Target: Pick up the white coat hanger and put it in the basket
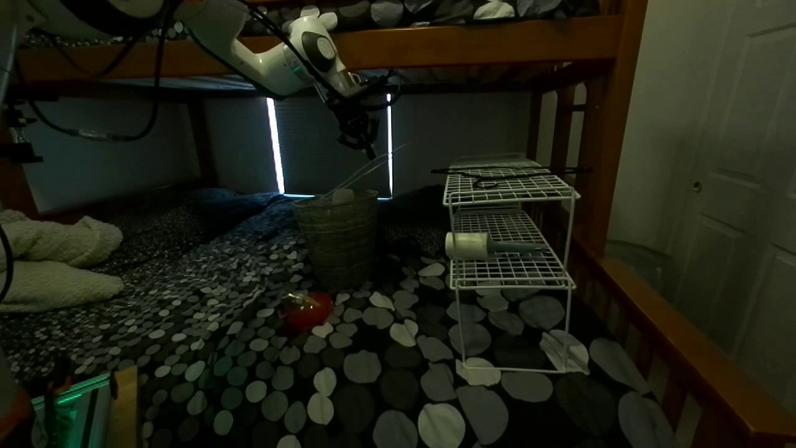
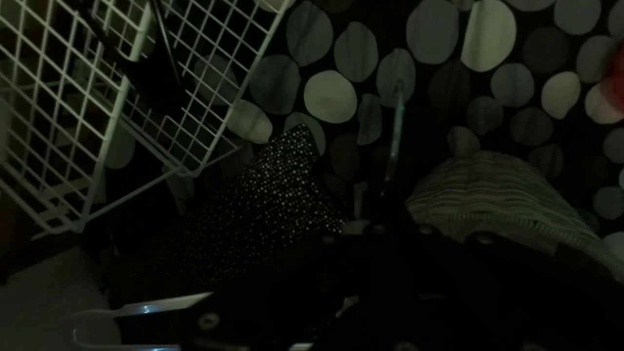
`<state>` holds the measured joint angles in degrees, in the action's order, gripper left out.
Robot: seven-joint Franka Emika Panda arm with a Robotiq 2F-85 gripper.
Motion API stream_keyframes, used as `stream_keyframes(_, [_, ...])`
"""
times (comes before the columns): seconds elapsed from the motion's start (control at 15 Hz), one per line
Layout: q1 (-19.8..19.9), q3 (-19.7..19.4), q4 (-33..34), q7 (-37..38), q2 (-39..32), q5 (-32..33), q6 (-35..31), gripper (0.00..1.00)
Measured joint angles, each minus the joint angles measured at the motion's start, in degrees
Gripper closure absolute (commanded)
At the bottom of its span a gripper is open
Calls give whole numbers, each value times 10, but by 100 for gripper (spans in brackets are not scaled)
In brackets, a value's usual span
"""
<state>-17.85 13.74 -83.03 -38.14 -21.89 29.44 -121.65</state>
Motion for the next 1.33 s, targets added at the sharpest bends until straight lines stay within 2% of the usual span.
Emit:
stream_keyframes(0.2, [-26, -8, 48, -31, -36, 61, 33, 97])
stream_keyframes(0.4, [-31, -3, 84, -76, -62, 60, 37, 99])
stream_keyframes(0.67, [-39, -4, 89, -78, -68, 64, 37, 99])
stream_keyframes(0.73, [-47, -4, 91, -79, -72, 66, 37, 72])
stream_keyframes(0.8, [-56, -3, 94, -82, -77, 66, 37, 71])
stream_keyframes(1.07, [-80, -2, 97, -88, -89, 66, 38, 42])
stream_keyframes(1.33, [-75, -8, 95, -76, -80, 66, 51, 11])
